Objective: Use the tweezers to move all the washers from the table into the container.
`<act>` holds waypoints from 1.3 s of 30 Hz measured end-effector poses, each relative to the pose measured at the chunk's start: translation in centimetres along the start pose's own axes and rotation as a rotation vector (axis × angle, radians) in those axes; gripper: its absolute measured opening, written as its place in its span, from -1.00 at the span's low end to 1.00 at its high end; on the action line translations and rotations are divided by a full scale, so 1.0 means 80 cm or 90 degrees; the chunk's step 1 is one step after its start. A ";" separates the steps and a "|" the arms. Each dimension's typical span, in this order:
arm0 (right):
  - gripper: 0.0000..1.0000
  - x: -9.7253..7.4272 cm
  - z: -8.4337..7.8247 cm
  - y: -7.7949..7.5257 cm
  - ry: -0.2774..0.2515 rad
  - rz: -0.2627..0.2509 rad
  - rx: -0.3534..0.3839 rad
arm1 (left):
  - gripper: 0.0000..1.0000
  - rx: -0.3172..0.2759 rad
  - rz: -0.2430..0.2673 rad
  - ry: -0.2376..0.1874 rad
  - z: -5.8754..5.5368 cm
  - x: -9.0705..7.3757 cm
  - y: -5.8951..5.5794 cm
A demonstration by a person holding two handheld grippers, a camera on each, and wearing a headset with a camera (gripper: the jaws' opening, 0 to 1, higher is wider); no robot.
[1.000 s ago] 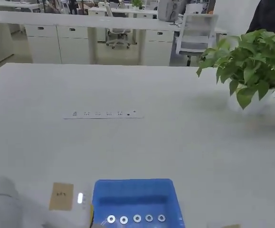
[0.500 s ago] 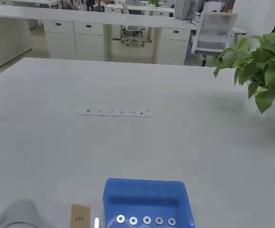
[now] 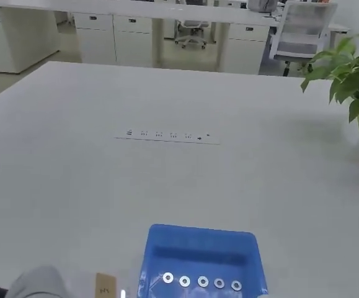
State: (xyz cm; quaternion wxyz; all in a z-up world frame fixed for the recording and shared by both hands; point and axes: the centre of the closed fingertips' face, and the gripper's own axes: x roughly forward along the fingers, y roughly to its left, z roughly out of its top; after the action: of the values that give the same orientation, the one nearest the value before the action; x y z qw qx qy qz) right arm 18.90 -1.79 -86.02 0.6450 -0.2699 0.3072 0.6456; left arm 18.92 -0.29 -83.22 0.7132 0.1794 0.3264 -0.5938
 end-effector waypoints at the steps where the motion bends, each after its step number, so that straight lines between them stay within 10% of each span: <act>1: -0.88 0.002 -0.001 0.000 0.000 0.001 0.006 | -1.00 -0.005 -0.001 0.003 -0.003 0.001 0.001; 21: -0.64 -0.006 -0.008 0.001 -0.023 -0.031 0.028 | -1.00 0.063 0.002 0.159 -0.051 0.023 0.017; 39: -0.60 -0.058 -0.037 -0.001 -0.032 -0.116 0.097 | -1.00 0.081 -0.005 0.206 -0.055 0.027 0.016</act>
State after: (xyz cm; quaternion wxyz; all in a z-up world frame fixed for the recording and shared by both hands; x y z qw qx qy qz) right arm 18.92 -7.13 -84.55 0.7272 -0.2306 0.3128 0.5659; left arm 19.23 1.30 -88.04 0.6361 0.3160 0.3996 -0.5796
